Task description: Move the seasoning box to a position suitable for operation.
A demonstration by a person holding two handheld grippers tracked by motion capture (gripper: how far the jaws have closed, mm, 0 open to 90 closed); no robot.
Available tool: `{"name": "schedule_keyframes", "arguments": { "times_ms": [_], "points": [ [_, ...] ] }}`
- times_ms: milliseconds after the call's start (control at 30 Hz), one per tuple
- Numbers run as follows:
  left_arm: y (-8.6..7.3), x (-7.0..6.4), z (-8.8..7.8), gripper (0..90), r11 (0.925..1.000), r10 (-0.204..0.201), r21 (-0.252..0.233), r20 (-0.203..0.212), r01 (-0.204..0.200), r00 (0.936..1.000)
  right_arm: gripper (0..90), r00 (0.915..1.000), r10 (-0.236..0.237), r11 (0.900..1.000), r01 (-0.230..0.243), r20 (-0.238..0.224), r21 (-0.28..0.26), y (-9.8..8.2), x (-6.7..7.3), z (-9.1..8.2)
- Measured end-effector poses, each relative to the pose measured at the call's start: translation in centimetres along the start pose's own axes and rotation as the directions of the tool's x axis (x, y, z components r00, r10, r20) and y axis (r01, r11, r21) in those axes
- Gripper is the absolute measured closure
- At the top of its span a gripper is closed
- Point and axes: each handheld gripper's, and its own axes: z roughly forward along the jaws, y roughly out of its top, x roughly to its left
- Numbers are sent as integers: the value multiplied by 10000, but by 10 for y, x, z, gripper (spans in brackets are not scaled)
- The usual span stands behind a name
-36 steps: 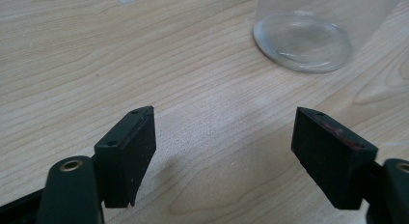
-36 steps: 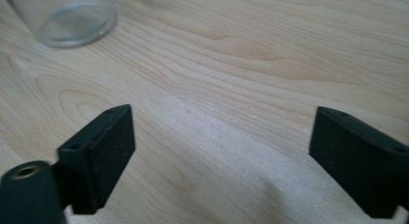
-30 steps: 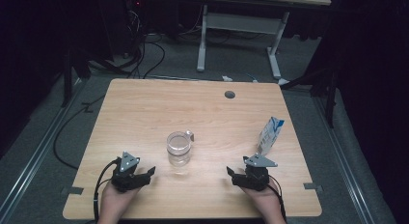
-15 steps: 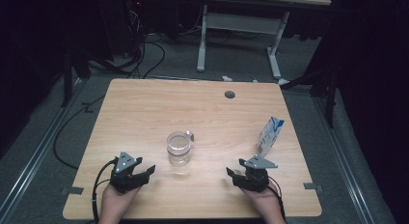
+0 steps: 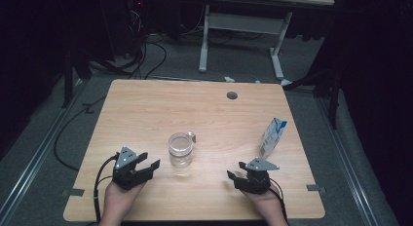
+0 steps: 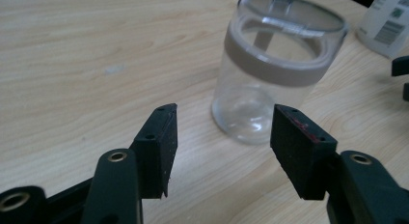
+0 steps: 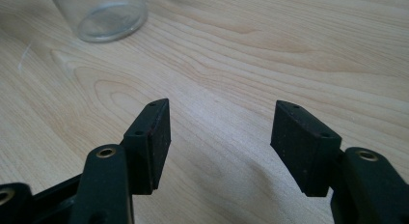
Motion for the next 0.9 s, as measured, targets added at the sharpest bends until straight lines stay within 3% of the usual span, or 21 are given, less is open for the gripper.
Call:
{"name": "schedule_keyframes", "arguments": {
  "times_ms": [133, 267, 400, 500, 600, 733, 900],
  "points": [
    [19, -6, 0, 463, 9997, -21, -233, 179, 25, 9998, 394, 10000, -15, 10000, 15, -53, -18, 0, 1, -1],
    [32, -11, 4, 482, 9993, 309, -208, 62, -308, 9995, 394, 9999, -86, 9999, 86, -69, -60, 1, 2, -3],
    [41, -12, 8, 485, 9994, 294, -182, 138, -292, 9995, 394, 9999, -119, 9999, 119, -76, -78, 1, 2, -3],
    [44, -13, 11, 496, 9991, 429, -76, 148, -428, 9990, 391, 9999, -95, 9999, 95, -74, -44, 1, 1, -3],
    [47, -16, 12, 481, 9980, 616, -153, -179, -619, 9979, 391, 10000, -19, 10000, 19, -86, -93, 1, 0, -4],
    [50, -14, 13, 477, 9995, 221, -217, 90, -219, 9997, 390, 10000, -83, 9999, 82, -54, -116, 2, -1, -6],
    [50, -15, 16, 488, 9991, 405, -137, -17, -405, 9992, 390, 9999, -90, 9999, 89, -134, -120, 2, -1, -6]
  ]
}}
